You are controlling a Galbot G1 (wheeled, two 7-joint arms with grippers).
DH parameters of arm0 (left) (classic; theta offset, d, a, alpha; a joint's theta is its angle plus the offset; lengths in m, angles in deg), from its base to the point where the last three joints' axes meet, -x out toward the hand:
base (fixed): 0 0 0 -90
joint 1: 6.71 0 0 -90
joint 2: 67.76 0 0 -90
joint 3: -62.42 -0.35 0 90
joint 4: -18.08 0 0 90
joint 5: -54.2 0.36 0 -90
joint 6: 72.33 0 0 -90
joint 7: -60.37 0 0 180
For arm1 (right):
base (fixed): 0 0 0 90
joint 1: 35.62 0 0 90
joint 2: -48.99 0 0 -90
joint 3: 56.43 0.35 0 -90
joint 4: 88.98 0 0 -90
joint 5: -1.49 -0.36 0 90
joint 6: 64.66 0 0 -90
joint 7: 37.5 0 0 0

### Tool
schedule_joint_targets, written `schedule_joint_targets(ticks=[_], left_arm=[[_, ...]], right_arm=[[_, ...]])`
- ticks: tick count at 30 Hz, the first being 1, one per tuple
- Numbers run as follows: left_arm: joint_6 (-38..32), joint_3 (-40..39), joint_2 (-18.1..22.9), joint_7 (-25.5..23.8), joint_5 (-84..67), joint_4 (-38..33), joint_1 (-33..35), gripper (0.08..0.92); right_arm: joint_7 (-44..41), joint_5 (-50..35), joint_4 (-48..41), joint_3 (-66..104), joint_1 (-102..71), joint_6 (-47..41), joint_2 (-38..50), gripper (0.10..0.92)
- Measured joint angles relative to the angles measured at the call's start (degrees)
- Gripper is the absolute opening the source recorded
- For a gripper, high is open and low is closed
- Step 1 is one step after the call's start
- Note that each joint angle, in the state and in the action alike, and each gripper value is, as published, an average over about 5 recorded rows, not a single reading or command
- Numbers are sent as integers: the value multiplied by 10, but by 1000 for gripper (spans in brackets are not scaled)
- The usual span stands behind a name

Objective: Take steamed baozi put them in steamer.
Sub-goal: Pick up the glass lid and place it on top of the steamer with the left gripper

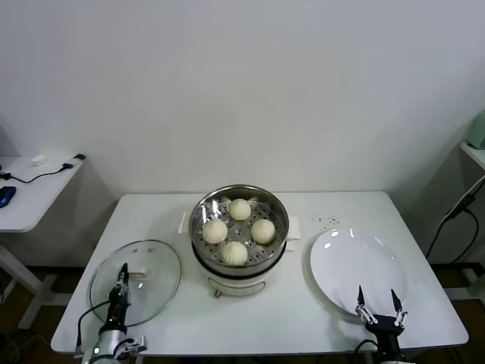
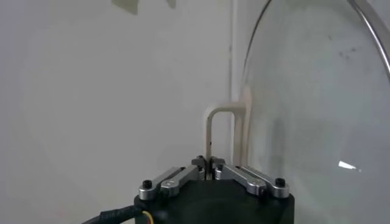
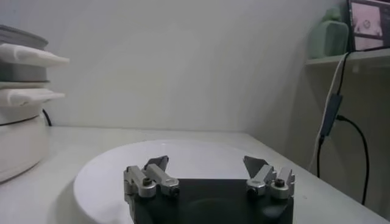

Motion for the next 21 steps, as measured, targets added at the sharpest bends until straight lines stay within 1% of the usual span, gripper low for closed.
schedule_joint_targets(ticks=[6, 10, 14, 21], left_arm=[[0, 10, 0, -3, -10, -32, 10, 134], [9, 19, -13, -23, -33, -78, 27, 134], [35, 28, -42, -70, -75, -145, 49, 134], [112, 26, -99, -184, -127, -278, 65, 134]], right_arm=[[0, 1, 2, 2, -1, 0, -1, 823], [3, 3, 2, 4, -1, -3, 0, 823], [4, 8, 5, 5, -1, -7, 1, 823], [6, 19, 16, 9, -6, -20, 1, 823]])
